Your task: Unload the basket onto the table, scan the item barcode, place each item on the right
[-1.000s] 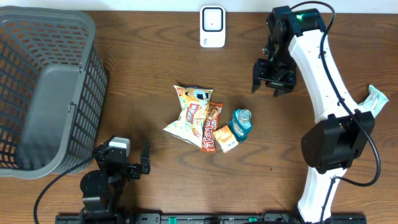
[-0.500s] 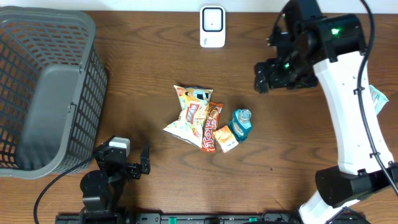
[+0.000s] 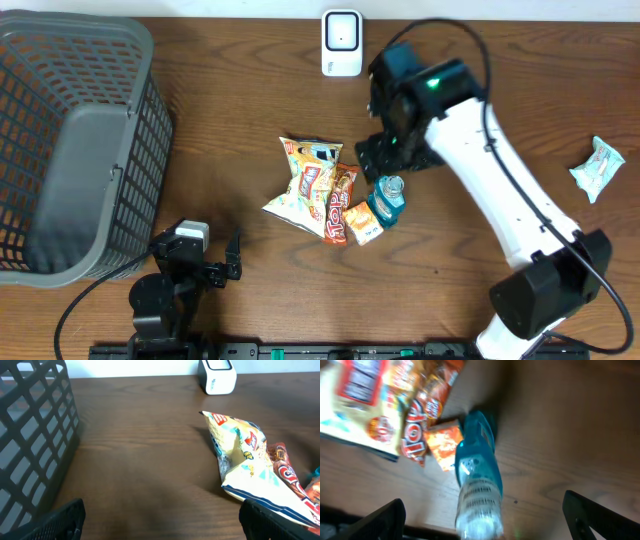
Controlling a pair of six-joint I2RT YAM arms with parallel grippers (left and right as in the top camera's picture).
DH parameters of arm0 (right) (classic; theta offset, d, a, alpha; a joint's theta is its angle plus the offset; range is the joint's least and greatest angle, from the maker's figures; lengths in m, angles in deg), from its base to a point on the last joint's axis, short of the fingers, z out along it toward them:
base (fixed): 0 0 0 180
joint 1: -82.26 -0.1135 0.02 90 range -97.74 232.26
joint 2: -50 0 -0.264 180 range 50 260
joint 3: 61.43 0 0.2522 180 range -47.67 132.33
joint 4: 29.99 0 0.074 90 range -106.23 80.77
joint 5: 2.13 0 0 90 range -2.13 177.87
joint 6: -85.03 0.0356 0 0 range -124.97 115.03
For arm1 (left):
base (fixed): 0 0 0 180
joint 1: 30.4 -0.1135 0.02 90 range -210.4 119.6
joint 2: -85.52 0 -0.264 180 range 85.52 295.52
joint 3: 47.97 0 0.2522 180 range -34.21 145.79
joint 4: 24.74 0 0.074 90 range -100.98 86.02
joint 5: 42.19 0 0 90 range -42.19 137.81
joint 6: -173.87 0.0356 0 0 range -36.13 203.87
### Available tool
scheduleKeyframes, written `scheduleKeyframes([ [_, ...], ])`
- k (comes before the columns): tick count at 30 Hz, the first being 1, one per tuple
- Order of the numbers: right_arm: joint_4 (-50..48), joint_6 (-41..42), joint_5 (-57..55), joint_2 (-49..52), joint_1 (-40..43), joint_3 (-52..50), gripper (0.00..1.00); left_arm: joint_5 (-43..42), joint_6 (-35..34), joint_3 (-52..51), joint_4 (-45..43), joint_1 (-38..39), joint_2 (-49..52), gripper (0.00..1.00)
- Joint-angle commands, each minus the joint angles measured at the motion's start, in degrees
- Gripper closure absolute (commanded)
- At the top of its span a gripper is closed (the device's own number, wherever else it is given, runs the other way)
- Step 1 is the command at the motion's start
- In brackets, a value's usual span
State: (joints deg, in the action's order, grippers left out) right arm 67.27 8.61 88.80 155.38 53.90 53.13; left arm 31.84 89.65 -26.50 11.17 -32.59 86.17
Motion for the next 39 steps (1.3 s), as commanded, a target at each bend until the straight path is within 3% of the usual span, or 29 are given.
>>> scheduleKeyframes([
  [1, -1.7, 4.7, -3.1, 0.3, -1.0, -4.4, 0.04, 0.2, -0.5, -0.8, 1.3, -0.1, 0.0, 0.02],
  [8, -7.1, 6.2, -1.9, 0.3, -1.0, -12.6, 0.16, 0.2, -0.5, -0.8, 1.3, -0.1, 0.0, 0.02],
  [15, -10.5, 9.8, -1.7, 0.3, -1.0, -15.3, 0.62, 0.2, -0.5, -0.8, 1.3, -0.1, 0.0, 0.02],
  [20, -12.0, 17.2, -2.7, 0.3, -1.0, -15.3, 0.76, 0.2, -0.5, -0.8, 1.3, -0.1, 0.0, 0.02],
  [34, -12.4, 61.4, -9.4, 0.3, 3.8, -13.5, 0.78, 0.2, -0.5, -0.8, 1.3, -0.1, 0.0, 0.02],
  [39, -12.5, 71.9, -9.3, 0.3, 5.7, -13.5, 0.74, 0.2, -0.5, -0.8, 1.3, -0.1, 0.0, 0.02],
])
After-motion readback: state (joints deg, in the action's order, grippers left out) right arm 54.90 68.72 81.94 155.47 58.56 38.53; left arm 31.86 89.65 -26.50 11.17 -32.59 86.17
